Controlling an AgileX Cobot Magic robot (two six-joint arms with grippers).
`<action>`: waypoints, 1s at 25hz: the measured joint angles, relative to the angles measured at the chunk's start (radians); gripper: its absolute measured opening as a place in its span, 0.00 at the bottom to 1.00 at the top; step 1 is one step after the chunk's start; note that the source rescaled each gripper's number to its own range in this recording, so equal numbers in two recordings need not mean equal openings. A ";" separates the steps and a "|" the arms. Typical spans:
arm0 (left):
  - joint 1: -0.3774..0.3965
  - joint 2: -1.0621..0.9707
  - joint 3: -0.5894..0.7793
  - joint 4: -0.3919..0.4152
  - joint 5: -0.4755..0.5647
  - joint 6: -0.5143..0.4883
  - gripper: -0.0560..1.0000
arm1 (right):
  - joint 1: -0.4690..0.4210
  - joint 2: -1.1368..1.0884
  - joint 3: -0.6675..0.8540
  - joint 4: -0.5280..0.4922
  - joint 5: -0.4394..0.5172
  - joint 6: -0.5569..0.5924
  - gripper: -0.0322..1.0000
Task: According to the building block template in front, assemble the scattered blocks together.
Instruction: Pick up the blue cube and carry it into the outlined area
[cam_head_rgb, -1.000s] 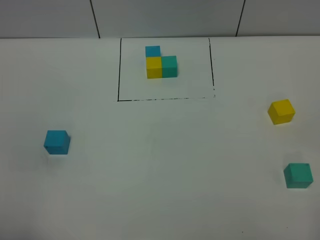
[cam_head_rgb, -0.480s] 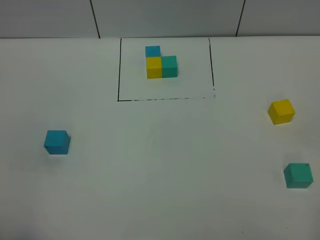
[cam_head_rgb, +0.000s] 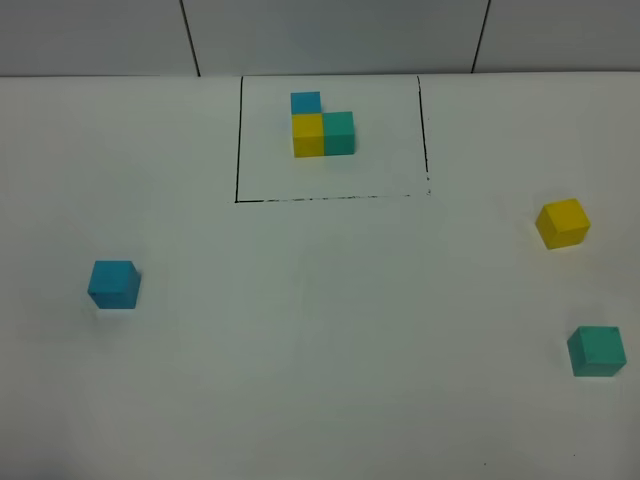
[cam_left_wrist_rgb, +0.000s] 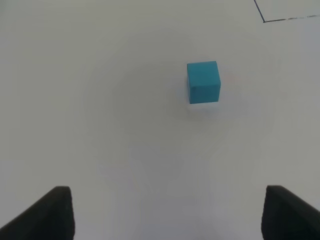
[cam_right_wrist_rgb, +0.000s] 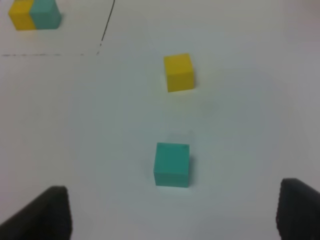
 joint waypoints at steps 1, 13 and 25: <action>0.000 0.015 -0.003 0.010 -0.001 0.000 0.90 | 0.000 0.000 0.000 0.000 0.000 0.000 0.68; 0.000 0.735 -0.222 0.038 -0.101 -0.079 0.89 | 0.000 0.000 0.000 0.000 0.000 0.000 0.68; -0.130 1.451 -0.462 0.008 -0.207 -0.086 0.89 | 0.000 0.000 0.000 0.000 0.000 0.000 0.68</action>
